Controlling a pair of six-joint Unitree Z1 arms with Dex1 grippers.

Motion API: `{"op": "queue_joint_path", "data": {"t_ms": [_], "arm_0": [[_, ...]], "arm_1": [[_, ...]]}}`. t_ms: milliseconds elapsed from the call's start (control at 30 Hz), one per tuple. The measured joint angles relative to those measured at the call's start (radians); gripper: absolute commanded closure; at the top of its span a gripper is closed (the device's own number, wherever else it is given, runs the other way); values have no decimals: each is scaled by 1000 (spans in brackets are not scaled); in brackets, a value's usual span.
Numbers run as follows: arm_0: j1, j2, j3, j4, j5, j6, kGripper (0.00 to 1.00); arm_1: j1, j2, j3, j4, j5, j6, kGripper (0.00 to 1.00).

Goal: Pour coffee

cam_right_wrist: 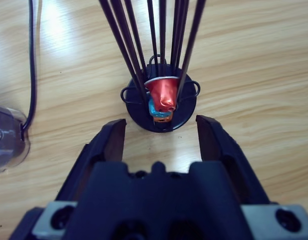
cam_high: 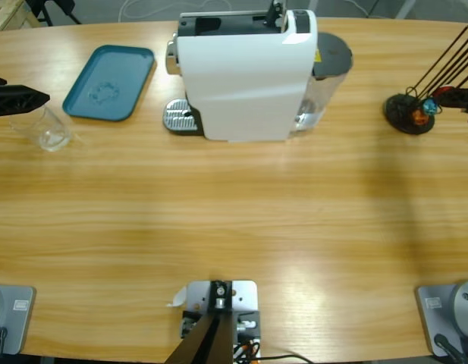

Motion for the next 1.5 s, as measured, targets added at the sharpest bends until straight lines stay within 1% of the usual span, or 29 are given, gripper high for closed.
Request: {"op": "queue_joint_path", "data": {"t_ms": [567, 600, 633, 667, 767, 1300, 1333, 1367, 1400, 1467, 1500], "arm_0": [[0, 7, 0, -2, 0, 0, 41], [0, 8, 0, -3, 0, 0, 41], [0, 8, 0, -3, 0, 0, 41], [0, 8, 0, -3, 0, 0, 41], [0, 8, 0, -3, 0, 0, 41], [0, 8, 0, -3, 0, 1, 41], [0, 8, 0, -3, 0, 1, 41], [0, 8, 0, -3, 0, 1, 41], [0, 8, 0, -3, 0, 1, 41], [0, 8, 0, -3, 0, 1, 41], [0, 8, 0, -3, 0, 1, 41]], "arm_1": [[-25, 100, 0, -84, 0, 0, 409], [-29, 101, 0, -89, 0, 0, 415], [-36, 102, 0, -94, 0, 0, 494], [-41, 102, 0, -98, 0, 0, 543], [-45, 102, 0, -101, 0, -1, 572], [-46, 146, 17, -143, 0, -2, 576], [-45, 146, 20, -145, 0, -2, 629], [-45, 146, 21, -147, 0, -2, 732], [-45, 146, 22, -147, 0, -2, 779], [-45, 146, 22, -147, 0, -2, 793], [-46, 146, 22, -148, 0, -2, 841]]}}
